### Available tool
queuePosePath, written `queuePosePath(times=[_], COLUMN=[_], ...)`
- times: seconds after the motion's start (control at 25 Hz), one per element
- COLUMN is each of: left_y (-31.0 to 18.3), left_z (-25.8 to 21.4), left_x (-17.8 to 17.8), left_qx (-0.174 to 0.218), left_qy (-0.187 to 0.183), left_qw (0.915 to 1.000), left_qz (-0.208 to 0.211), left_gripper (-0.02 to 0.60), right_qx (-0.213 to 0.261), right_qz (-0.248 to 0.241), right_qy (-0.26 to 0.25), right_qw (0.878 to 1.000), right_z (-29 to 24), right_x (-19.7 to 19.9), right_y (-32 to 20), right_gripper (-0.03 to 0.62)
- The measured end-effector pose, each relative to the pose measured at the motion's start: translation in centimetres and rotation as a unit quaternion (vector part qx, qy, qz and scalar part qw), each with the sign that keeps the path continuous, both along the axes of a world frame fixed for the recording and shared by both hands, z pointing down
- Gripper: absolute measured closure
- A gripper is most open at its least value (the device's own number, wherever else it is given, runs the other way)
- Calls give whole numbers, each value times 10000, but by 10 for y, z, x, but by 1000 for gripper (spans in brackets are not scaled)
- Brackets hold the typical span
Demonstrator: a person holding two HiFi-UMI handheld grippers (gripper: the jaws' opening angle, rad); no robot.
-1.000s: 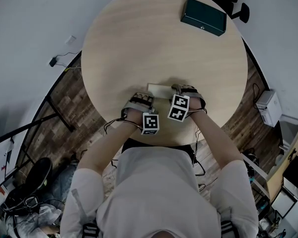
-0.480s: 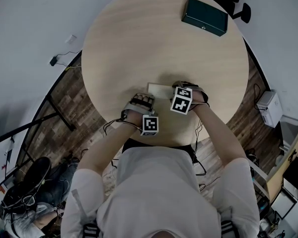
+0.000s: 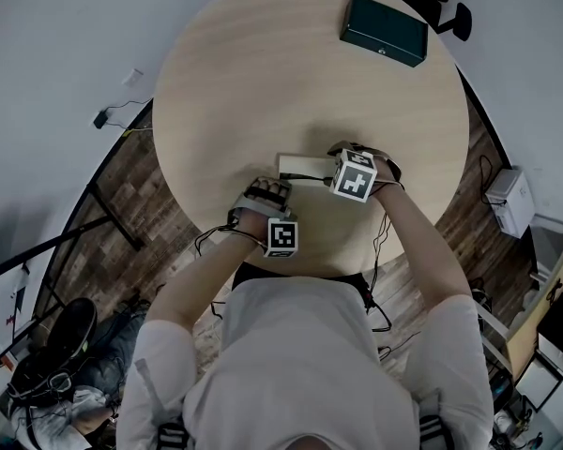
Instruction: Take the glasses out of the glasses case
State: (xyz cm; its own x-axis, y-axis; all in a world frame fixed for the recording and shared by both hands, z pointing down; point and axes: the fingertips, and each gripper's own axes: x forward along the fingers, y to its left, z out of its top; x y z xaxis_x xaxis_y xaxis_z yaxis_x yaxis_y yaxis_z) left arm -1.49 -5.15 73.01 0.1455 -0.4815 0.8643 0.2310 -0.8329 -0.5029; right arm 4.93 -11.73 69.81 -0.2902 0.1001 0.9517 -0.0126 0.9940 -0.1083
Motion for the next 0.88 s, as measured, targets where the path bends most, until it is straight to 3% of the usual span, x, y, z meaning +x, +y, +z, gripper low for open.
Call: queuePosePath(times=[0.16,0.24,0.44,0.88], left_y=[1,2,3,4], left_z=[-1,-1,0,1], left_x=[1,1,2,1], left_qx=[-14,-22,-24,-42], left_qy=[-26,-41,-49,28], left_qw=[10000,10000,10000,10000], left_qz=[38,25,49,8], left_gripper=[572,572,572,572], right_qx=[209,485,706,612], right_qz=[354,525,866,1629], right_qy=[-132,-160,-228,-444], right_qw=[9991,9973,9935,9837], right_z=[-8,-13,-13,-8], right_x=[4,8,12,11], right_y=[-23,-40,-58,-62], right_gripper=[335,412,484,520])
